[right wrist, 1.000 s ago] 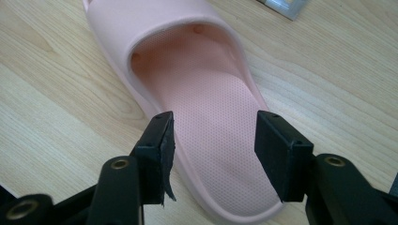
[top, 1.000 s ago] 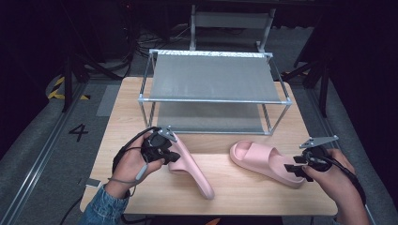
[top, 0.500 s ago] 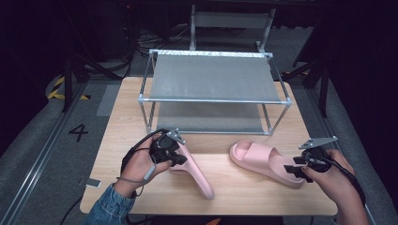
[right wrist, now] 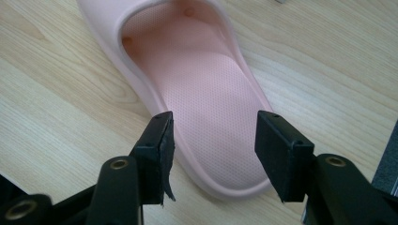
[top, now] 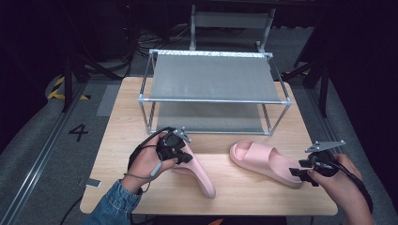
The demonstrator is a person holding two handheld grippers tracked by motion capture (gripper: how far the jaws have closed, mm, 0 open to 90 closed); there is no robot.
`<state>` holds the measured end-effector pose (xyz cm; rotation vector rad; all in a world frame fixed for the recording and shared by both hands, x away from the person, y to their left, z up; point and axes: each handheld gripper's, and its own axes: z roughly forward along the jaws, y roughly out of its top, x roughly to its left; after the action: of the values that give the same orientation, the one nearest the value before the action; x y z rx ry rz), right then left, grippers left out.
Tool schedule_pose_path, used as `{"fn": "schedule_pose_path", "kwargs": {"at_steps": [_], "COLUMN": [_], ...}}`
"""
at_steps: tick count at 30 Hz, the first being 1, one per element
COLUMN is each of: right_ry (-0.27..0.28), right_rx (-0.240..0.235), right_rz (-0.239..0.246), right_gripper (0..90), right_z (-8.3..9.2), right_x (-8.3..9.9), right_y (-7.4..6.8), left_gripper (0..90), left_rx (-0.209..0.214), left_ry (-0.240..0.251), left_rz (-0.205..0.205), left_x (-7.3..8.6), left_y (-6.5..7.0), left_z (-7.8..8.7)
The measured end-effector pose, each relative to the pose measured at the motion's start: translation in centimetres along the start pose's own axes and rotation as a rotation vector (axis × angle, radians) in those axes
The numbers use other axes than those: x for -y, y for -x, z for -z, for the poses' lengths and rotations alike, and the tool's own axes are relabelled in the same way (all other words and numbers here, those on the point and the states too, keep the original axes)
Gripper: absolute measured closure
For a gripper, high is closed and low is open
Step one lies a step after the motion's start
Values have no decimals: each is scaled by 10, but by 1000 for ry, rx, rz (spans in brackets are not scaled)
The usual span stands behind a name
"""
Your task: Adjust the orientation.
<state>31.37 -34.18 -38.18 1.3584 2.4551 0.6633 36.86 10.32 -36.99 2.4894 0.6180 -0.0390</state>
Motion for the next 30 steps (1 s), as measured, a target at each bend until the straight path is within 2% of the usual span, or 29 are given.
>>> {"fn": "schedule_pose_path", "kwargs": {"at_steps": [6, 12, 14, 16, 18, 20, 24, 26, 30], "right_ry": [-5, 0, -6, -2, -2, 6, 1, 0, 5], "right_rx": [10, 30, 30, 34, 33, 39, 35, 32, 31], "right_rz": [-21, -54, -59, -60, -66, -64, -62, -61, -54], "right_gripper": [480, 477, 474, 467, 467, 466, 466, 465, 465], "right_z": [5, 11, 12, 13, 14, 14, 14, 13, 13], "right_x": [10, 21, 23, 25, 26, 26, 26, 25, 24], "right_y": [2, 4, 5, 5, 5, 5, 6, 5, 4], "left_gripper": [859, 831, 785, 669, 627, 561, 551, 559, 574], "left_rx": [7, 2, -22, -57, -64, -71, -74, -63, -44], "left_ry": [30, 75, 82, 110, 154, 173, 166, 129, 98], "left_rz": [-9, -39, -46, -56, -56, -61, -59, -66, -77], "left_x": [-10, -25, -29, -32, -34, -34, -34, -34, -35], "left_y": [-2, -3, -1, 0, 2, 4, 6, 9, 12], "left_z": [-5, -17, -20, -21, -18, -15, -12, -19, -28]}}
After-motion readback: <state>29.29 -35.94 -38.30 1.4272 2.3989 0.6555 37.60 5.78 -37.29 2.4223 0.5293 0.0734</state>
